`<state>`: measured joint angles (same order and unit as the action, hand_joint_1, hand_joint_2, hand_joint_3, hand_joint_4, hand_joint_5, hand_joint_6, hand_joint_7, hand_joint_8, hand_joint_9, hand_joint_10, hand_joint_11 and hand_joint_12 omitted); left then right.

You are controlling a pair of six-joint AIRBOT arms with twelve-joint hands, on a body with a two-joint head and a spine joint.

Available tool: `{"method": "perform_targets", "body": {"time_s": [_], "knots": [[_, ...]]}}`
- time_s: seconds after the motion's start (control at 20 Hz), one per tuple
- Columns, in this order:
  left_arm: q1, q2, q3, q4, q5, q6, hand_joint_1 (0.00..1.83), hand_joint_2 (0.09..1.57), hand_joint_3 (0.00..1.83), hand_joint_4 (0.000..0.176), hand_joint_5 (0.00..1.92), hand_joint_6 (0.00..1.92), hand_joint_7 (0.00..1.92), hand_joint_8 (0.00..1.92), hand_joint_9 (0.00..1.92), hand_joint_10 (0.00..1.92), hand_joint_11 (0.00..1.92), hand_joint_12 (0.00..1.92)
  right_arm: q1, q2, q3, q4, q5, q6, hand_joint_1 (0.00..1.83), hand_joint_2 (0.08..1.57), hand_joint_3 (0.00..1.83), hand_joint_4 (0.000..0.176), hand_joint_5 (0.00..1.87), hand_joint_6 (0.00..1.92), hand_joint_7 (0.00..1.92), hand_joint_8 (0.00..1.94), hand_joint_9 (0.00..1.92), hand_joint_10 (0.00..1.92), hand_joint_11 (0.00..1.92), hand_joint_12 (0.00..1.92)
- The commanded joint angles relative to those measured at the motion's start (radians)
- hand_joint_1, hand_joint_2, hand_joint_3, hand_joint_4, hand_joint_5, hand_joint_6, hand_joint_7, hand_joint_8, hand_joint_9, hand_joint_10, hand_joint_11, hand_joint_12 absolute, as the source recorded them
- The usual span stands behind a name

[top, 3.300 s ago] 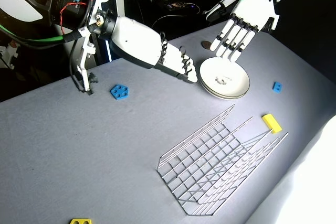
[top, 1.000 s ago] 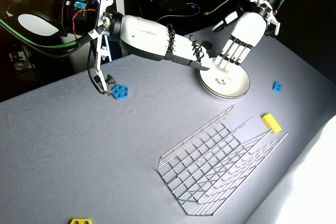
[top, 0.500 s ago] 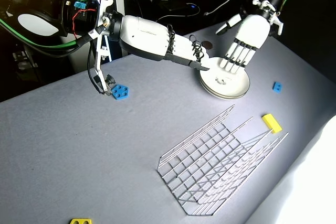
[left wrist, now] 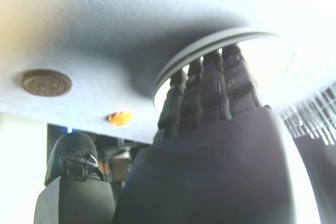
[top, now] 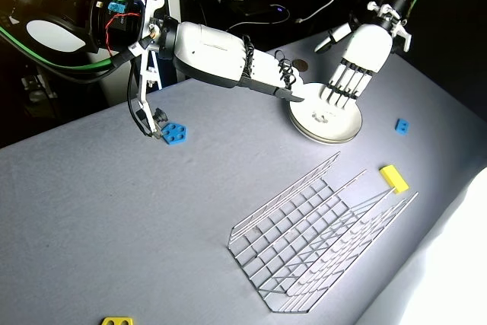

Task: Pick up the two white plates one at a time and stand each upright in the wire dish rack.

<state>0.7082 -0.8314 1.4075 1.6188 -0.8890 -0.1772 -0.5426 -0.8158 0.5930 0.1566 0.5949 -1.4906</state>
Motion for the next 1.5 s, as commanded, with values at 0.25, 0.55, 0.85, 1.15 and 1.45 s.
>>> {"method": "perform_targets", "body": {"time_s": [0.25, 0.55, 0.85, 1.15, 1.45], "knots": [[0.021, -0.017, 0.003, -0.005, -0.010, -0.002, 0.00, 1.05, 0.00, 0.000, 0.00, 0.00, 0.00, 0.00, 0.00, 0.00, 0.00, 0.00, 0.001, 0.001, 0.001, -0.015, 0.123, -0.003, 0.00, 1.10, 0.00, 0.000, 0.00, 0.00, 0.00, 0.00, 0.00, 0.00, 0.00, 0.00], [0.021, -0.050, 0.002, -0.006, -0.017, 0.018, 0.00, 1.05, 0.00, 0.000, 0.00, 0.00, 0.00, 0.00, 0.00, 0.00, 0.00, 0.00, -0.038, -0.071, 0.039, -0.015, 0.110, -0.132, 0.00, 1.11, 0.00, 0.000, 0.00, 0.00, 0.00, 0.00, 0.00, 0.00, 0.00, 0.00], [0.020, -0.090, 0.005, -0.048, -0.030, 0.033, 0.00, 1.05, 0.00, 0.000, 0.00, 0.00, 0.00, 0.00, 0.00, 0.00, 0.00, 0.00, -0.022, -0.140, 0.084, -0.015, 0.153, -0.165, 0.00, 1.11, 0.00, 0.000, 0.00, 0.00, 0.00, 0.00, 0.00, 0.00, 0.00, 0.00], [0.008, -0.121, 0.004, -0.083, -0.040, 0.035, 0.00, 1.05, 0.00, 0.000, 0.00, 0.00, 0.00, 0.00, 0.00, 0.00, 0.00, 0.00, 0.036, -0.203, 0.115, -0.015, 0.061, -0.204, 0.97, 0.99, 0.00, 0.000, 0.00, 0.00, 0.00, 0.00, 0.00, 0.00, 0.00, 0.00], [-0.009, -0.133, -0.003, -0.091, -0.042, 0.034, 0.00, 1.05, 0.00, 0.000, 0.00, 0.00, 0.00, 0.00, 0.00, 0.00, 0.00, 0.00, 0.038, -0.287, 0.187, -0.015, 0.011, -0.250, 1.19, 0.94, 0.00, 0.000, 0.03, 0.00, 0.00, 0.00, 0.00, 0.00, 0.00, 0.47]]}}
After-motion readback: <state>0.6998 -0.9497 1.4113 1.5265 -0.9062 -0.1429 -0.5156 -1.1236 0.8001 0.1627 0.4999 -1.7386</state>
